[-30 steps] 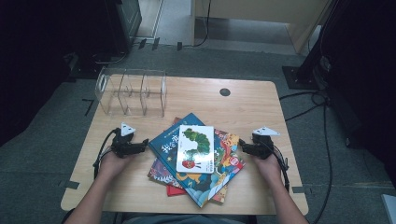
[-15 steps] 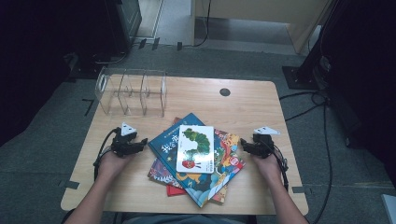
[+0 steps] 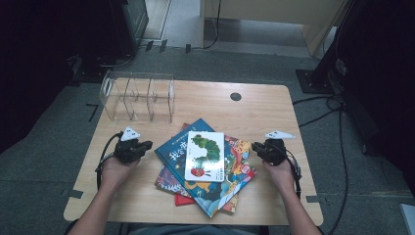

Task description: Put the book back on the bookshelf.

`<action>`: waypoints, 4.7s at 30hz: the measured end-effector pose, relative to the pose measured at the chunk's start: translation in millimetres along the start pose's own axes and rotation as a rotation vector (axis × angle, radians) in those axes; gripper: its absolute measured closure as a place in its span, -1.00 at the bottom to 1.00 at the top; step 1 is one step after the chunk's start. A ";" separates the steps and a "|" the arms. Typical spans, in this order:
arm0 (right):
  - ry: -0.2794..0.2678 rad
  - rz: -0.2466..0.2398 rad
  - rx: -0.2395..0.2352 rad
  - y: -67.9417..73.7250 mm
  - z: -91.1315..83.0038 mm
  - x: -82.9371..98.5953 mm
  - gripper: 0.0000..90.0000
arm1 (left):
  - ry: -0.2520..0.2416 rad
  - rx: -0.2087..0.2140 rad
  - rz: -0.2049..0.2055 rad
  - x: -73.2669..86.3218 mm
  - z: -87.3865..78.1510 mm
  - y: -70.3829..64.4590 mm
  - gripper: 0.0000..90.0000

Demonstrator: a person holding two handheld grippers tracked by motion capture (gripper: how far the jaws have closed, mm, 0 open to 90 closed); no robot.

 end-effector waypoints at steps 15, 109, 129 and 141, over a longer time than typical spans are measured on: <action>0.001 -0.013 -0.161 54.3 10.2 -10.8 1.00 | 0.062 0.142 -0.026 -5.0 4.7 -49.3 1.00; 0.002 -0.006 -0.181 98.9 -26.7 29.2 1.00 | 0.112 0.220 -0.042 -37.7 65.3 -28.0 1.00; -0.018 -0.010 -0.224 111.0 -21.6 30.0 1.00 | 0.125 0.245 -0.017 -31.0 55.2 -35.8 1.00; -0.010 -0.009 -0.191 98.1 7.1 10.0 1.00 | 0.129 0.227 -0.047 -17.7 33.0 -37.7 1.00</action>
Point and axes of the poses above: each handheld gripper's, and its own axes: z roughly forward along the jaws, x roughly out of its underside, y roughly to its left, the point moved 7 cm from there along z, roughly forward along the jaws, and after that the axes turned 12 degrees about -y, right-handed, at the moved point
